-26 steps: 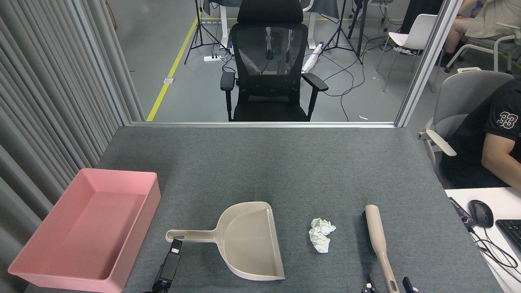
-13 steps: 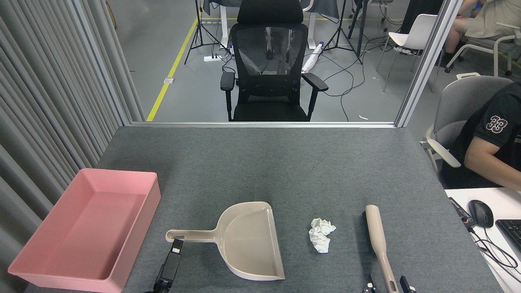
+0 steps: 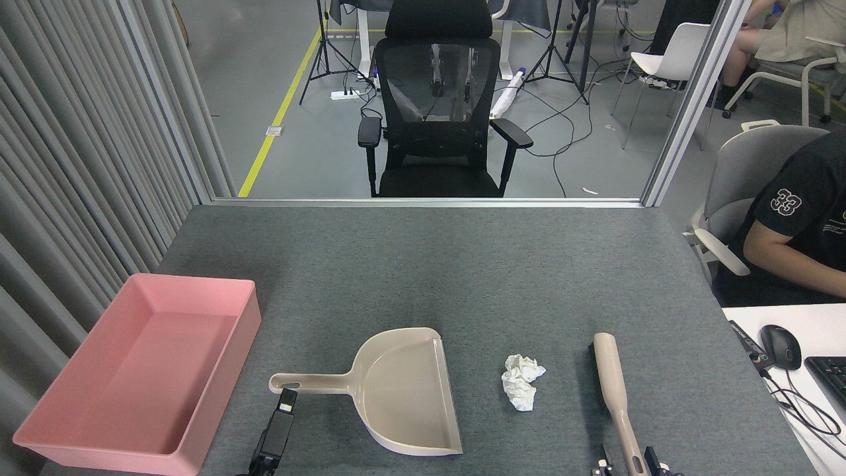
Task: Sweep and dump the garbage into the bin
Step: 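Close the left gripper on the dustpan handle and right on the brush handle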
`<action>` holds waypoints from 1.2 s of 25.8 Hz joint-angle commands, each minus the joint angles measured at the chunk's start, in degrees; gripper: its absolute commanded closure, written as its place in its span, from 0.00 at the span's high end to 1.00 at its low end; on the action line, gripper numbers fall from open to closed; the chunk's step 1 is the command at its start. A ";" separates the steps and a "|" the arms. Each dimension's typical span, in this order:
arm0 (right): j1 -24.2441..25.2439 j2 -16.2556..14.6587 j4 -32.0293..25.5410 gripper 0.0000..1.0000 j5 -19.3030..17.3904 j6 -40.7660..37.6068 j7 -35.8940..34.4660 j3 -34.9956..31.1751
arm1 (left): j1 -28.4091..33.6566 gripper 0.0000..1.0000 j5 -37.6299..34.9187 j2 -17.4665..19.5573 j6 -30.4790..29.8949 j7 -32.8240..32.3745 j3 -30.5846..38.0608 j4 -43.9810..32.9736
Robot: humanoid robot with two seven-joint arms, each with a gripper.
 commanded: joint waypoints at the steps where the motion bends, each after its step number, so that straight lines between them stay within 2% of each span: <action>1: -0.10 0.02 0.00 0.70 0.09 0.05 -0.45 0.00 | 0.00 0.99 0.08 0.07 -0.03 0.01 0.00 0.05; 13: -0.10 0.11 -0.09 0.69 0.09 -0.04 -0.80 0.00 | 0.00 0.99 -0.01 -0.02 -0.03 0.01 0.00 0.05; 17: -0.01 0.02 -0.09 0.58 0.18 -0.04 -0.89 0.09 | 0.00 0.99 0.08 -0.02 -0.03 0.01 -0.08 0.05; 26: -0.01 0.02 -0.09 0.57 0.18 -0.04 -0.89 0.09 | 0.00 0.99 0.08 -0.02 -0.03 0.01 0.00 0.13; 28: -0.01 0.02 0.00 0.53 0.18 -0.04 -0.80 0.09 | 0.00 0.99 -0.01 -0.02 -0.03 0.01 -0.09 0.13; 31: -0.01 0.02 -0.09 0.52 0.18 -0.13 -0.80 0.09 | 0.00 0.99 -0.01 -0.02 -0.03 0.01 -0.09 0.05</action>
